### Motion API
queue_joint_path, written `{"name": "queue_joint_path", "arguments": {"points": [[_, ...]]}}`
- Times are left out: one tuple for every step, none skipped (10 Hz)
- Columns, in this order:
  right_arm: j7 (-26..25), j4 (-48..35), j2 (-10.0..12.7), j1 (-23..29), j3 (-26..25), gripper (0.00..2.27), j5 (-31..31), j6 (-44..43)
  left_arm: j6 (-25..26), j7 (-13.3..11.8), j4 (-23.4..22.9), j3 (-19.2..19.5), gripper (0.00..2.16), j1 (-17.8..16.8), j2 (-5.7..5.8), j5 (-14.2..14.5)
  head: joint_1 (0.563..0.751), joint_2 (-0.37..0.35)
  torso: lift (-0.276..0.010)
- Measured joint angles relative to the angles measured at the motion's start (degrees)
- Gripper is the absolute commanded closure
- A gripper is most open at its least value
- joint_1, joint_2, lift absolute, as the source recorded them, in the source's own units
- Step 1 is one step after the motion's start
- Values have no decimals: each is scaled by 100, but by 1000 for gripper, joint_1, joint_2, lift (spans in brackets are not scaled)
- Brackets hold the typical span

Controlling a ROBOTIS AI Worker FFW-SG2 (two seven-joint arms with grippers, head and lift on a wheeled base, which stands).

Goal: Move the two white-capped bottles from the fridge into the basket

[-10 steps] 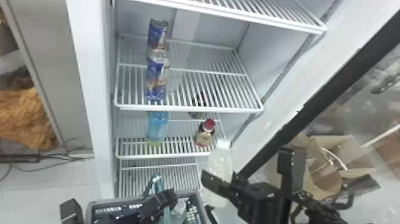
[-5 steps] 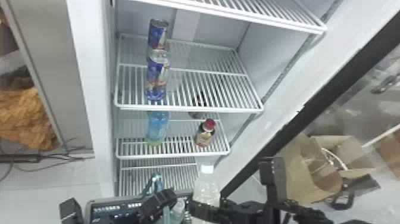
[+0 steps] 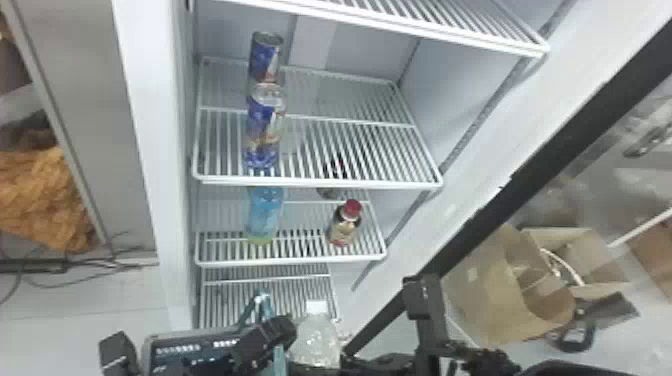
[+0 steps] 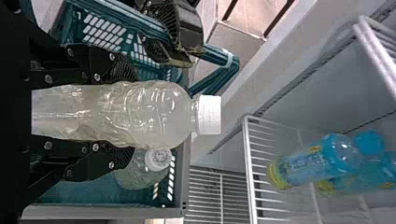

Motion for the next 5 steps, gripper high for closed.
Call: {"name": "queue_joint_path", "arguments": {"points": [[9, 74, -5, -23, 24, 677, -10, 3, 0, 1, 0, 0, 1159, 0, -1, 0, 695, -350, 0], [24, 116, -7, -34, 30, 650, -13, 3, 0, 2, 0, 0, 1159, 0, -1, 0, 695, -350, 0], [29, 146, -12, -46, 30, 613, -9, 3, 0, 2, 0, 0, 1161, 5, -1, 0, 695, -350, 0], [40, 171, -14, -53, 29, 585, -6, 3, 0, 2, 0, 0, 1159, 8, -1, 0, 695, -350, 0], [55, 191, -15, -62, 29, 579, -5, -9, 0, 3, 0, 0, 1161, 11, -1, 0, 695, -350, 0]]}}
